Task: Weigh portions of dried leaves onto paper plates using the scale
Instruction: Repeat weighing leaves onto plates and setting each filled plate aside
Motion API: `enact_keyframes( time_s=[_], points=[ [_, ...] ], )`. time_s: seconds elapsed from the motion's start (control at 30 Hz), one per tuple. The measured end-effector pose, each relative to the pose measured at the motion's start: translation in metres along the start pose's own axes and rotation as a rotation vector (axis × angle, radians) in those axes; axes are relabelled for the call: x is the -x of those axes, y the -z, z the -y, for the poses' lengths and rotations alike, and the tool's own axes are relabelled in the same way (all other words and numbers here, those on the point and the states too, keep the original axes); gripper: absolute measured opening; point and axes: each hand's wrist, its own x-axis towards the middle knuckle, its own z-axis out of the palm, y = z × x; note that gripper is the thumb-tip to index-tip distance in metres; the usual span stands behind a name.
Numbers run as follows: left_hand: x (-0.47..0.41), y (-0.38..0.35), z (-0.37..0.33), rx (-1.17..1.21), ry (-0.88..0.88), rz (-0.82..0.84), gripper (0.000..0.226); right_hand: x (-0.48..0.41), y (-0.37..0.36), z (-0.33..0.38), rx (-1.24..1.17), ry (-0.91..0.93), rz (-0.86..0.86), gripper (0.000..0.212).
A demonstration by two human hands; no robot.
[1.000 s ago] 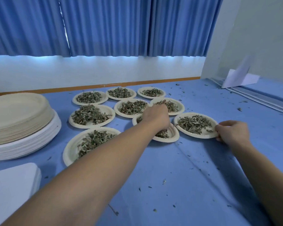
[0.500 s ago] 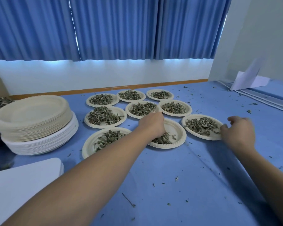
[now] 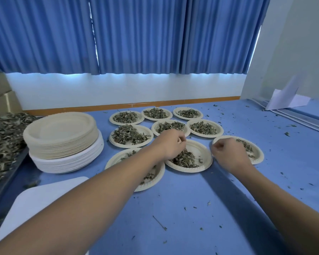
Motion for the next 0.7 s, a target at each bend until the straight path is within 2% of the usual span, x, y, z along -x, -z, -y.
enact_keyframes(
  time_s=[0.1, 0.2, 0.37, 0.43, 0.5, 0.6, 0.7],
  points=[
    [0.015, 0.018, 0.017, -0.006, -0.027, -0.023, 0.016, 0.002, -0.002, -0.006, 0.273, 0.000, -0.119, 0.025],
    [0.031, 0.036, 0.032, -0.002, -0.049, -0.046, 0.017, 0.001, -0.006, -0.008, 0.381, -0.014, -0.077, 0.019],
    [0.056, 0.066, 0.051, -0.043, -0.064, -0.113, 0.017, -0.001, -0.006, -0.001, 0.198, 0.012, -0.068, 0.031],
    [0.067, 0.081, 0.056, -0.064, -0.083, -0.167, 0.017, 0.000, -0.002, 0.011, 0.143, 0.034, -0.092, 0.028],
    [0.080, 0.100, 0.062, -0.103, -0.119, -0.228, 0.016, 0.003, -0.001, 0.034, 0.152, 0.142, -0.156, 0.022],
    [0.102, 0.130, 0.077, -0.162, -0.131, -0.311, 0.023, 0.011, -0.012, 0.087, 0.159, 0.443, -0.259, 0.015],
    [0.126, 0.158, 0.102, -0.276, -0.087, -0.369, 0.033, 0.026, -0.029, 0.152, 0.099, 0.719, -0.210, 0.020]
  ],
)
